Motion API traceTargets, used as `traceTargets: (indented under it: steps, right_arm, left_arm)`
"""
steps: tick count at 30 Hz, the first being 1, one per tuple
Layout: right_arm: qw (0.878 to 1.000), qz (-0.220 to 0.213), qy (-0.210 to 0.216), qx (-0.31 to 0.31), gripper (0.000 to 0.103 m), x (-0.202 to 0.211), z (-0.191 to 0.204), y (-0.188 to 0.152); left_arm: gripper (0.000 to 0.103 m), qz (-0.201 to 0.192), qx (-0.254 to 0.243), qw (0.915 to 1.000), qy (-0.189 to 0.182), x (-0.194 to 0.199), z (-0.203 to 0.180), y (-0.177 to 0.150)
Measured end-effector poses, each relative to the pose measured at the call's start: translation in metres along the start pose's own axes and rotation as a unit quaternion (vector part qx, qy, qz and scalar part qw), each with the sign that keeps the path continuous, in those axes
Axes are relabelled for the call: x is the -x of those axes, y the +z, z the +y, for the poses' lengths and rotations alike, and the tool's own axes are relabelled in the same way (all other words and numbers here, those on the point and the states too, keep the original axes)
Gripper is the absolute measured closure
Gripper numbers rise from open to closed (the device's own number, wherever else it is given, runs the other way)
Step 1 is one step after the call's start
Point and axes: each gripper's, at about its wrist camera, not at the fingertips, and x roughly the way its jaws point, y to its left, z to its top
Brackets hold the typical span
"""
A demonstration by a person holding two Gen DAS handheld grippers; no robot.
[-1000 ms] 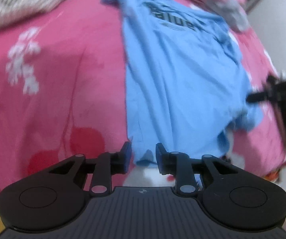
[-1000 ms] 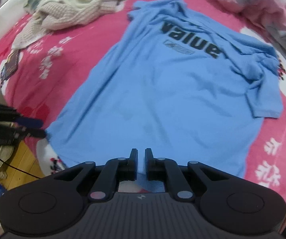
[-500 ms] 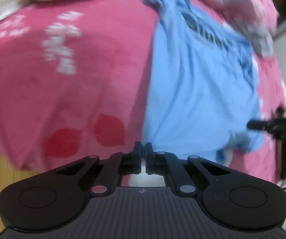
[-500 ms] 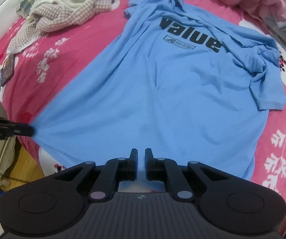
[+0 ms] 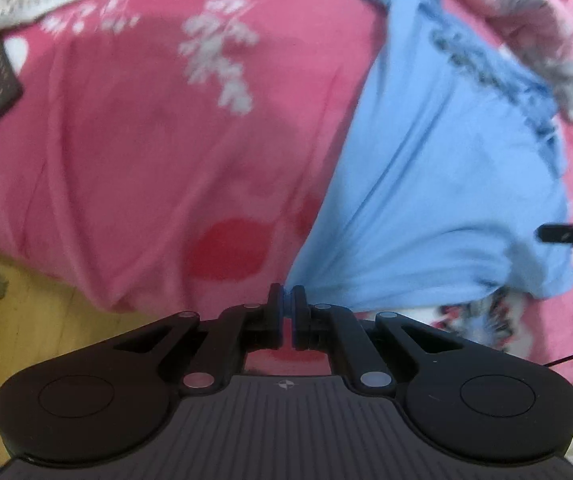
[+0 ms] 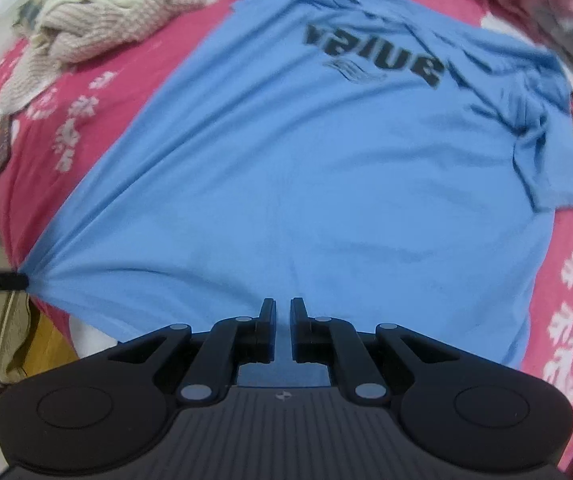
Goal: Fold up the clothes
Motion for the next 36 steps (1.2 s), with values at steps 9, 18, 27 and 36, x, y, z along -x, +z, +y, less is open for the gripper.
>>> traceTargets:
  steps: [9,18,27,36]
  right_arm:
    - [0.998,0.029,-0.038,-0.050,0.096,0.021,-0.036,-0.037]
    - [0.958,-0.022,-0.065,-0.278,0.094,0.044,-0.151,-0.079]
    - [0.918,-0.072,0.038,-0.387,0.057,0.023,-0.220,-0.094]
    - [0.936,-0.100,0.162,-0.295,0.092,0.021,-0.176,-0.057]
  left_arm:
    - [0.101,0.009,-0.014,0.9998,0.009,-0.019,0.003,0.003]
    - [0.099,0.022,-0.024,0.9986,0.042,-0.026,-0.014,0.003]
    - [0.089,-0.008,-0.032,0.9954,0.090,0.019,-0.021,0.004]
    - [0.078,-0.029,-0.149,0.9883,-0.009,0.017,-0.117,0.021]
